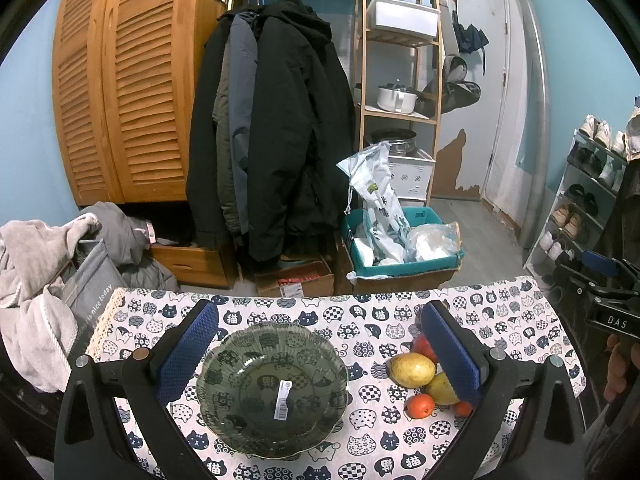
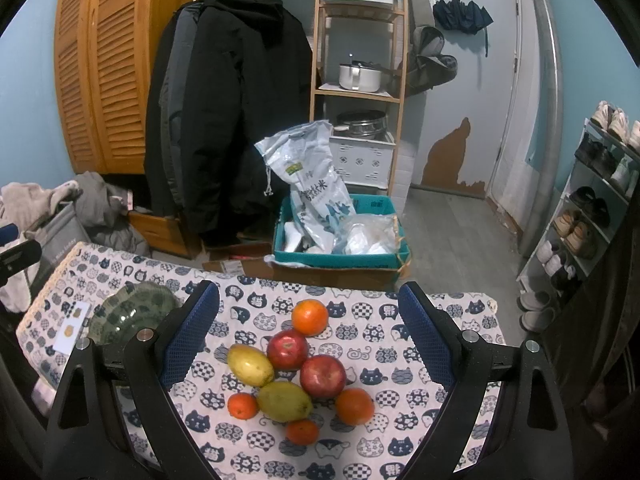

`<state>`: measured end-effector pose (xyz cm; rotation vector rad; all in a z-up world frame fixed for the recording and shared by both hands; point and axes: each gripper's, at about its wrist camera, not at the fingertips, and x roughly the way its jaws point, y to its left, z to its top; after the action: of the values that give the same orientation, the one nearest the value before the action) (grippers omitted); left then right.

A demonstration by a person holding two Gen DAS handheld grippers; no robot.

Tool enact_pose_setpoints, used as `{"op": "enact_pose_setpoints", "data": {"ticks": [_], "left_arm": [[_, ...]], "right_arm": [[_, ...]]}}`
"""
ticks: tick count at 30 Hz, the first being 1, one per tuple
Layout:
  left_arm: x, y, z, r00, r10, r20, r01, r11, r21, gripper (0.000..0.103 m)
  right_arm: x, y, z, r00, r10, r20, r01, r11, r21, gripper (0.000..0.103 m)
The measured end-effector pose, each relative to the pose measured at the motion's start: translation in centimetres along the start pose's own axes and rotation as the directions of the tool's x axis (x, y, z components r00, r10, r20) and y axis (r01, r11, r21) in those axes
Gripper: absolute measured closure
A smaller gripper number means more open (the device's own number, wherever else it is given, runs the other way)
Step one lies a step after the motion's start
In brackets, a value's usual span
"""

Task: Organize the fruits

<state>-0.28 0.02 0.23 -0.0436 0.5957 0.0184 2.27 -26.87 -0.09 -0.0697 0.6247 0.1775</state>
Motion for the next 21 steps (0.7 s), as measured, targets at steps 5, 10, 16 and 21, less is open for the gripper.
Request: {"op": "enact_pose_setpoints", "data": {"ticks": [5,10,16,21], "left_arm": [[-0.1,-0.1,-0.2,1.000,0.000,-0.001,0.000,1.000,0.005,0.001],[0.2,-0.5,-0.4,1.000,0.000,-0.009,0.000,1.000,0.012,0.001],[1.4,-0.9,-0.7,0.999,-0.001,-0.035,0.002,1.000,0.022,0.001],[2.9,-1.7,-1.4,0.997,-0.005,-0.074,0.008,0.999,0.040,0.001]], "right_arm": [[-0.1,-0.3,-0.1,1.000,-0.002,0.000,0.002,1.000,0.001,0.013],[0.0,-1.1,-0.2,1.000,-0.006,-0.004,0.006,1.000,0.005,0.014],[0.1,-2.0,-0.7,1.000,-0.023,-0.014,0.023,1.000,0.016,0.013],[0.9,-2.8,-1.5,0.998,-0.042,-0.048,0.043,0.999,0.023,0.013]]}}
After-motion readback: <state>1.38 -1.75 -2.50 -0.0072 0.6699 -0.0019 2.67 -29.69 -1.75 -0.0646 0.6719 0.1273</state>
